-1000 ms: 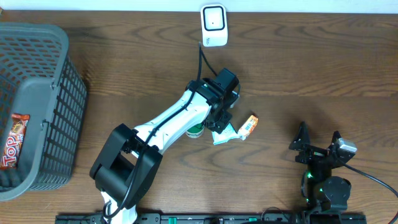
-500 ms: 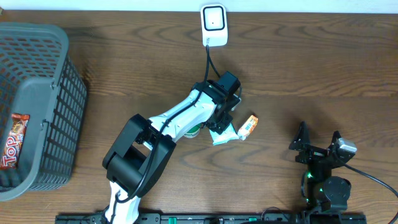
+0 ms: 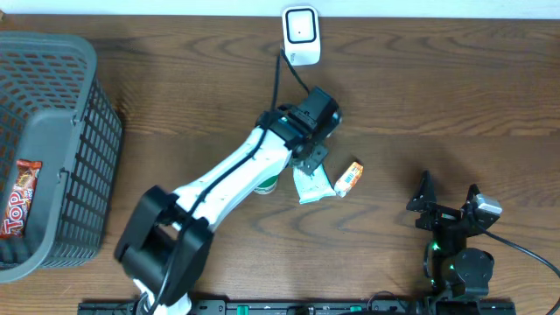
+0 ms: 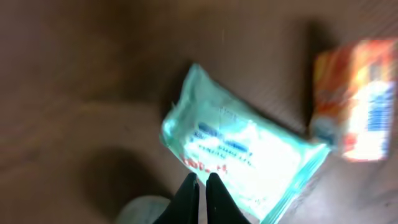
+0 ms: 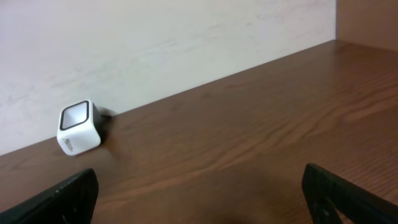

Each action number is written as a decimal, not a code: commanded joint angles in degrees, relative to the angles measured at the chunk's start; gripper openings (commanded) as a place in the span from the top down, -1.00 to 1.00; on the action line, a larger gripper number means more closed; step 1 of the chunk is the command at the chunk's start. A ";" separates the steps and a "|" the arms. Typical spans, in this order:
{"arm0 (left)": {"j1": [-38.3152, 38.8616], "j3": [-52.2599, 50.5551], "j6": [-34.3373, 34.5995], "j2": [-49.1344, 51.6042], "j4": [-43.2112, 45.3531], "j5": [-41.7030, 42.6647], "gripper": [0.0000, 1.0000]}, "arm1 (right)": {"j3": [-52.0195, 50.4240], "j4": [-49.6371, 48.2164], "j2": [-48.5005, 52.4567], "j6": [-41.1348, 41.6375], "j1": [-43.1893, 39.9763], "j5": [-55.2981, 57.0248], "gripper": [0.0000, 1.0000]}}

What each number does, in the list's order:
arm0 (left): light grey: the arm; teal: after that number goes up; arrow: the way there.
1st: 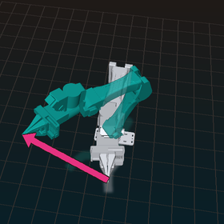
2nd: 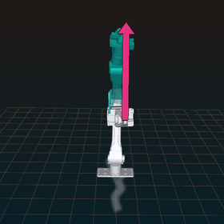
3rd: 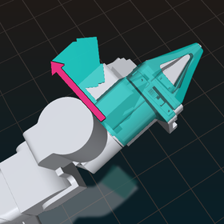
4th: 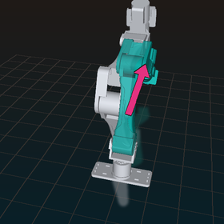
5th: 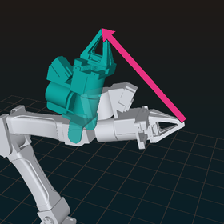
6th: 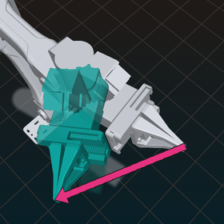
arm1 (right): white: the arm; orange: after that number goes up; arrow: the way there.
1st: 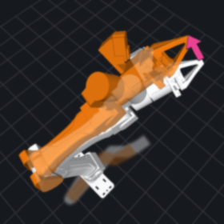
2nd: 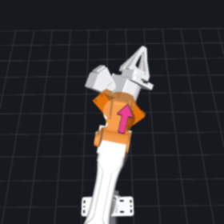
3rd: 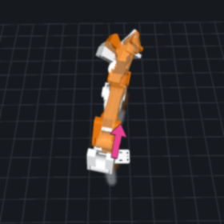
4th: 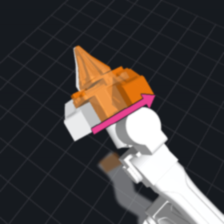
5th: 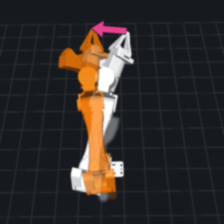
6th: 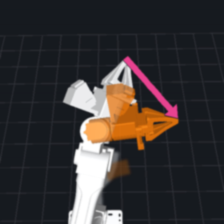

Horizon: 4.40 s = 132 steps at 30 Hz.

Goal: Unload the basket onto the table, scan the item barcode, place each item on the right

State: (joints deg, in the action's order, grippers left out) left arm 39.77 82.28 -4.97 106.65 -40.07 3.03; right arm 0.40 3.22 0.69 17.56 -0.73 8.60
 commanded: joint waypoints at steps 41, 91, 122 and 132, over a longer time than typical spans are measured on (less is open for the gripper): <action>-4.50 -0.33 1.18 7.91 6.16 0.24 0.85 | -0.09 0.22 -0.31 0.20 0.07 0.11 -0.99; -67.32 1.53 33.27 -28.13 -5.92 -5.64 -0.67 | -0.09 0.22 -0.31 0.20 0.07 0.11 -0.98; -81.40 1.46 51.95 6.21 -2.19 -24.46 -0.89 | -0.09 0.22 -0.31 0.20 0.07 0.11 -0.99; -81.53 1.46 49.59 13.51 1.88 -25.64 -0.94 | -0.09 0.22 -0.31 0.20 0.07 0.11 -0.99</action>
State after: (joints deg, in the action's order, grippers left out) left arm -41.25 83.31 45.69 117.71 -38.22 -21.04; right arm 0.40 3.22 0.69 17.56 -0.73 8.60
